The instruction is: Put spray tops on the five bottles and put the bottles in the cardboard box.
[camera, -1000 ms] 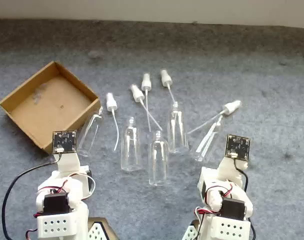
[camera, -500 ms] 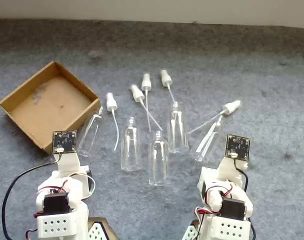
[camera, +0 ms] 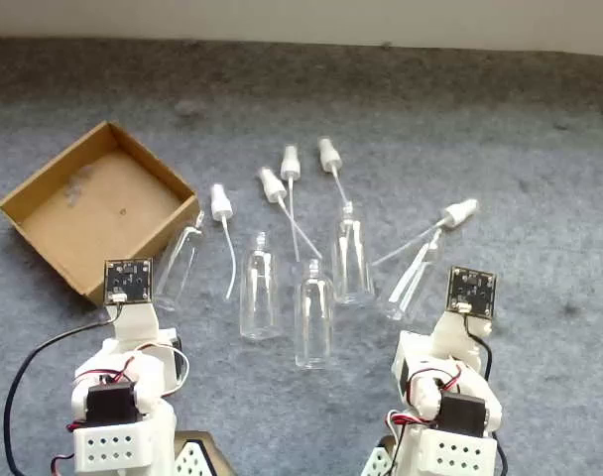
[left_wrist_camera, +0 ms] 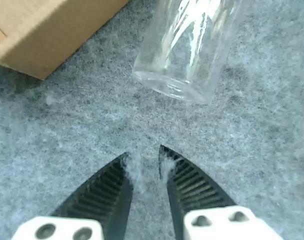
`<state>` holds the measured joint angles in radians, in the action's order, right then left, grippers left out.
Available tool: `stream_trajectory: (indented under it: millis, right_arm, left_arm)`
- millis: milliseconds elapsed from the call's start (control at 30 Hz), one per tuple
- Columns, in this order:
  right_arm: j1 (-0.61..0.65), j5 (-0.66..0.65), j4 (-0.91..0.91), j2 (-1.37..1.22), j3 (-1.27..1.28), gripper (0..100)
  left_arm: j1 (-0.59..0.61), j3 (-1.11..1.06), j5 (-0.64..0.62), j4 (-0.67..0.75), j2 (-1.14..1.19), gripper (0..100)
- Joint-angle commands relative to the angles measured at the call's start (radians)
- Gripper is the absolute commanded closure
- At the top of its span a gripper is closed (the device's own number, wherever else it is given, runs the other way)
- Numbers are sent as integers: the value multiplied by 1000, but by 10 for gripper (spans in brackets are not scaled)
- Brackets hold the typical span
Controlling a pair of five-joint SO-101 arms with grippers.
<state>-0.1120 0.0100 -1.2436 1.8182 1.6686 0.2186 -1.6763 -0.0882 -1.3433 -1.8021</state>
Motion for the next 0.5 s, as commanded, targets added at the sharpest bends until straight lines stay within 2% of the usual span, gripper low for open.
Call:
stream_trajectory:
  millis: [0,467]
  right_arm:
    - [-10,5,-2,8,127,993]
    - [-4,8,-4,8,130,991]
  left_arm:
    - [7,-19,-6,-5,-4,976]
    - [7,-19,-6,-5,-4,976]
